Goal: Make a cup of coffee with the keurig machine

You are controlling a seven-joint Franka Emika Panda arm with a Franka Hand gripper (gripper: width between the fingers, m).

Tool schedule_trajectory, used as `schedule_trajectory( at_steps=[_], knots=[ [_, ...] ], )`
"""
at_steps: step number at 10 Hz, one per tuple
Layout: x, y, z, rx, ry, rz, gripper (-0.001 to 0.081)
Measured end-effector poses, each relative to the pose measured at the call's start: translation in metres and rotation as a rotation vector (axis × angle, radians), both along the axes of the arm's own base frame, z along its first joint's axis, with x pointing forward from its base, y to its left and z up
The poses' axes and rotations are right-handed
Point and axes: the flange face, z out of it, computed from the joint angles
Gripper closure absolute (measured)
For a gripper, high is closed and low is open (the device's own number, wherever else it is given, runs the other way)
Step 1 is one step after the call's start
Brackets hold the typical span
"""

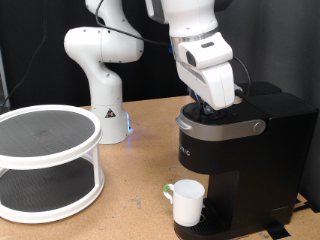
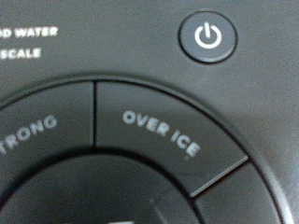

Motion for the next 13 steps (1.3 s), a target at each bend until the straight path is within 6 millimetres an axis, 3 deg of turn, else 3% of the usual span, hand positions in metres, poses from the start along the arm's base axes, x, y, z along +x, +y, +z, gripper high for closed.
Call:
schedule_trajectory(
  at_steps=[13],
  knots=[
    [0.0047, 0.0031, -0.0004, -0.038, 0.051, 0.022, 0.0800]
  ],
)
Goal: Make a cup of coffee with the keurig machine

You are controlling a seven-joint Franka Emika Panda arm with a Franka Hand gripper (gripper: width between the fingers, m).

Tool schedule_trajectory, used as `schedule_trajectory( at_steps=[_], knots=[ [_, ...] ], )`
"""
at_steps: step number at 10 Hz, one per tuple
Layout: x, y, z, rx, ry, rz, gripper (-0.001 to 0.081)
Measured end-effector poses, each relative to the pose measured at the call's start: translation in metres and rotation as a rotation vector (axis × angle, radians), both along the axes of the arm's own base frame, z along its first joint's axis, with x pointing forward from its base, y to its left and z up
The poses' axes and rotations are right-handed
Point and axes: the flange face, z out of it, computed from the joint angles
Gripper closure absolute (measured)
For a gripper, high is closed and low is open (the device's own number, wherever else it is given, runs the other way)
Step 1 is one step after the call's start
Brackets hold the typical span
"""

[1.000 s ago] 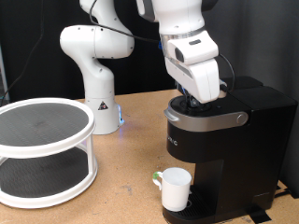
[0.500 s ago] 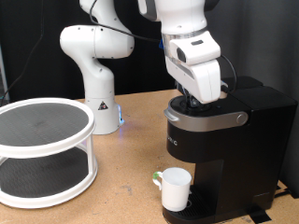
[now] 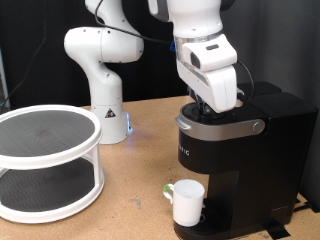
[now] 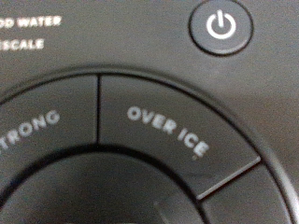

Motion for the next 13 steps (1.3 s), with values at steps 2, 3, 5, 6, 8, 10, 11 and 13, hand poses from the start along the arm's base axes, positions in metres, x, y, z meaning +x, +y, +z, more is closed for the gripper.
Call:
schedule_trajectory(
  at_steps=[2, 3, 5, 6, 8, 10, 11, 13],
  knots=[
    [0.0018, -0.0002, 0.0001, 0.000, 0.012, 0.005, 0.0800],
    [0.0021, -0.0001, 0.0001, 0.001, 0.015, 0.006, 0.0800],
    [0.0024, -0.0002, 0.0001, -0.001, 0.017, 0.008, 0.0800],
    [0.0024, -0.0002, 0.0001, -0.005, 0.020, 0.012, 0.0800],
    [0.0018, -0.0009, 0.0002, -0.028, 0.029, 0.014, 0.0800],
    [0.0017, -0.0007, 0.0002, -0.038, 0.031, 0.011, 0.0800],
    [0.0017, -0.0007, 0.0002, -0.038, 0.031, 0.011, 0.0800],
    [0.0017, -0.0007, 0.0002, -0.038, 0.031, 0.010, 0.0800]
  ],
)
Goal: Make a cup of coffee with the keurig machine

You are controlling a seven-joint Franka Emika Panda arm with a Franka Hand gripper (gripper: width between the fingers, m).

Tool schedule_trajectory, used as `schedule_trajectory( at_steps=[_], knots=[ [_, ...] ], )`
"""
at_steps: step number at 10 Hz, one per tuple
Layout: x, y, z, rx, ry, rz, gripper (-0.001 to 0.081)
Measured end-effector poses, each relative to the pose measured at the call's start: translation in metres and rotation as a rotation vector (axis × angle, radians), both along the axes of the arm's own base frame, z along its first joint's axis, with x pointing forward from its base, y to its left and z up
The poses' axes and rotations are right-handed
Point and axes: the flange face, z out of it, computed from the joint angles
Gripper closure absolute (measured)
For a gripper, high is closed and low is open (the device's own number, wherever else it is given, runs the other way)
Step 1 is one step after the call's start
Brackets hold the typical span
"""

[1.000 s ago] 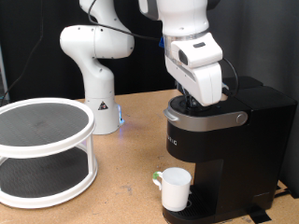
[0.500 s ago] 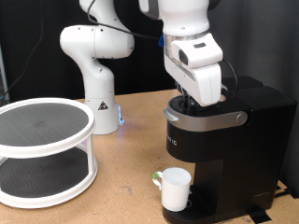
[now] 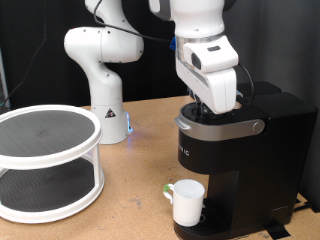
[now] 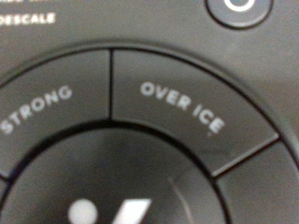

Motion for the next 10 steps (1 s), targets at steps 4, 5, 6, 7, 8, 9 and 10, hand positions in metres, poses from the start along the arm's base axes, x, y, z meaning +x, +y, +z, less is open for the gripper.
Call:
schedule_trajectory(
  at_steps=[4, 5, 6, 7, 8, 9, 10],
  knots=[
    [0.000, -0.006, 0.000, 0.114, -0.009, -0.020, 0.0800],
    [-0.001, -0.007, 0.000, 0.158, -0.014, -0.014, 0.0800],
    [-0.002, -0.007, 0.002, 0.195, -0.021, -0.010, 0.0800],
    [-0.003, -0.009, 0.008, 0.224, -0.037, -0.010, 0.0800],
    [-0.005, -0.011, 0.018, 0.249, -0.054, -0.015, 0.0800],
    [-0.008, -0.014, 0.031, 0.268, -0.065, -0.022, 0.0800],
    [-0.012, -0.017, 0.045, 0.276, -0.075, -0.028, 0.0800]
  ],
)
